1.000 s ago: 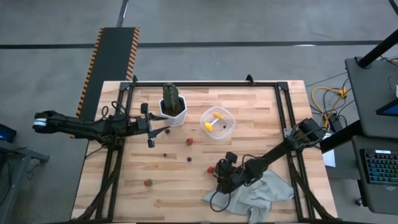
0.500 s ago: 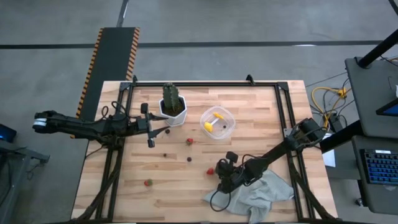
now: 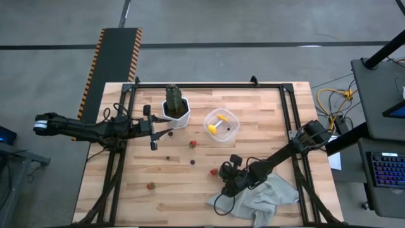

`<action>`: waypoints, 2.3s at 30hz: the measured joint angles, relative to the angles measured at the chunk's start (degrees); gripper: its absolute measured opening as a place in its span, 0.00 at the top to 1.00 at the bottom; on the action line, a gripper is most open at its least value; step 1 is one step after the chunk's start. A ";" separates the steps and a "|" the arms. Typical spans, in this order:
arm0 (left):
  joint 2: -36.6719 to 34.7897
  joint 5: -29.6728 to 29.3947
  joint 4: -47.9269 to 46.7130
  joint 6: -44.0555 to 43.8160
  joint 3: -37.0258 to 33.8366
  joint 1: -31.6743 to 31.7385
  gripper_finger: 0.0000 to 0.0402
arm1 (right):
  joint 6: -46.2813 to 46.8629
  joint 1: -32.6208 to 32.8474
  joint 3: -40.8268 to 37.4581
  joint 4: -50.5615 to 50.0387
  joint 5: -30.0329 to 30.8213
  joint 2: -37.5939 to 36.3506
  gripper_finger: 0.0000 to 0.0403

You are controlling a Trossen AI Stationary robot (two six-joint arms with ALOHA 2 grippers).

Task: Pick and placing Produce into tupperware
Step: Put the middle right red strawberry into the transparent container

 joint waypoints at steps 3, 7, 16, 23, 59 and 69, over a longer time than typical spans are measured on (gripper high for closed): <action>0.02 0.00 0.02 -0.01 0.00 0.02 0.62 | -0.18 0.00 0.45 -0.72 0.00 0.00 0.98; 0.02 0.00 0.03 0.00 0.00 0.01 0.62 | -0.19 0.00 0.53 -0.76 -0.02 0.00 0.98; 0.02 0.00 0.02 -0.01 0.00 0.02 0.62 | -2.14 0.02 0.53 -0.74 -0.54 0.00 0.92; 0.02 0.00 0.01 -0.01 0.00 0.00 0.62 | -2.05 -0.03 0.53 -0.70 -0.08 0.00 0.68; 0.02 0.00 0.00 0.02 0.00 0.01 0.62 | -6.21 -2.01 2.63 -2.21 0.90 -0.04 0.68; 0.02 0.00 0.00 0.02 0.00 0.00 0.62 | -6.20 -2.03 2.61 -2.19 0.08 -0.04 0.88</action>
